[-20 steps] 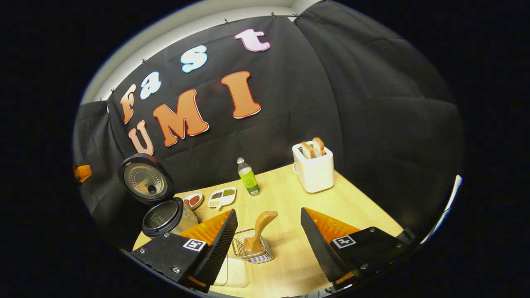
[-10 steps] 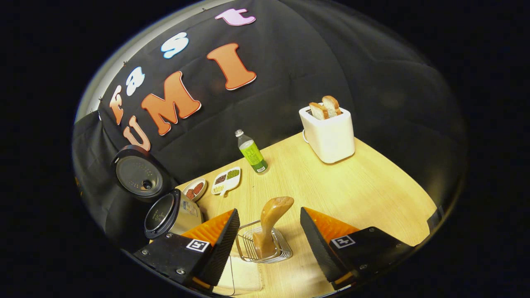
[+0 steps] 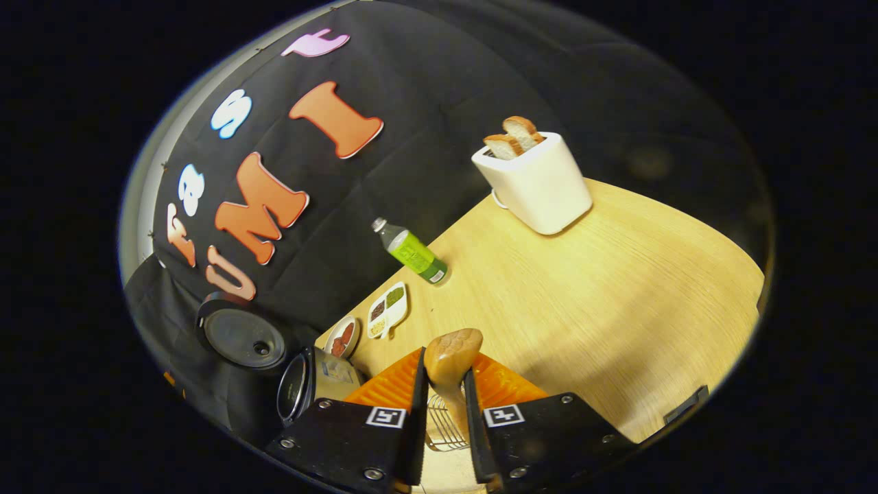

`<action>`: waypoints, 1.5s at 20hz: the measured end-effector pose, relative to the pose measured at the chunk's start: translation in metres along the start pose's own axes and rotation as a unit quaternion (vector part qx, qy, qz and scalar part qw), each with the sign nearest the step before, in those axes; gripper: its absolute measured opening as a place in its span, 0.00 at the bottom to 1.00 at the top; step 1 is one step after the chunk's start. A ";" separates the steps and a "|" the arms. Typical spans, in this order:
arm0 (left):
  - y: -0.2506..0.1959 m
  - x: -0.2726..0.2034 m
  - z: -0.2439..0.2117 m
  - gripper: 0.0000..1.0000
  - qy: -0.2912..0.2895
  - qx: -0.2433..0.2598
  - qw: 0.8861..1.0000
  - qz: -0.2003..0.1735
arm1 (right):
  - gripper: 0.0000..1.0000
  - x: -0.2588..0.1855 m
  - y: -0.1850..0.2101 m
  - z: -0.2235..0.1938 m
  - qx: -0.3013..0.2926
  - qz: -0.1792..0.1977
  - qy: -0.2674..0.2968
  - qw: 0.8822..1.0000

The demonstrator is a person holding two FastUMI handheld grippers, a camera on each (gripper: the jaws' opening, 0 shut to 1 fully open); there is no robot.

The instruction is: Close the left gripper, press the button to open the rice cooker; take a wooden spoon from the chopstick holder with the right hand, scoop a spoonful of rice and pour it into the rice cooker, then put the wooden spoon back into the chopstick holder.

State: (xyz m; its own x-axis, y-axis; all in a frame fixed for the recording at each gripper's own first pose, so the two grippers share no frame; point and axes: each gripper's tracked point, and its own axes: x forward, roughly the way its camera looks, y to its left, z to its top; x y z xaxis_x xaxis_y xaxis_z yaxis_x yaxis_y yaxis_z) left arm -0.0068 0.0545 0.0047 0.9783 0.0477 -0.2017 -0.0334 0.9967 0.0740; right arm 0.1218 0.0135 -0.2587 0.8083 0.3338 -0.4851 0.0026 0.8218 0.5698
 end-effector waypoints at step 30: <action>0.134 0.096 -0.017 0.97 0.021 0.015 0.998 -0.061 | 0.07 -0.083 0.153 -0.097 -0.298 -0.134 -0.150 0.933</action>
State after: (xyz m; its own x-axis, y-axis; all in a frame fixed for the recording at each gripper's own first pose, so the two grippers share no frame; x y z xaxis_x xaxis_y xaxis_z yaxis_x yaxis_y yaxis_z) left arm 0.0786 0.1939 -0.0217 0.9651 -0.0710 -0.2522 0.0926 0.9929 0.0747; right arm -0.0023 0.1562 -0.1960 0.9543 0.0085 -0.2986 -0.0271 0.9979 -0.0584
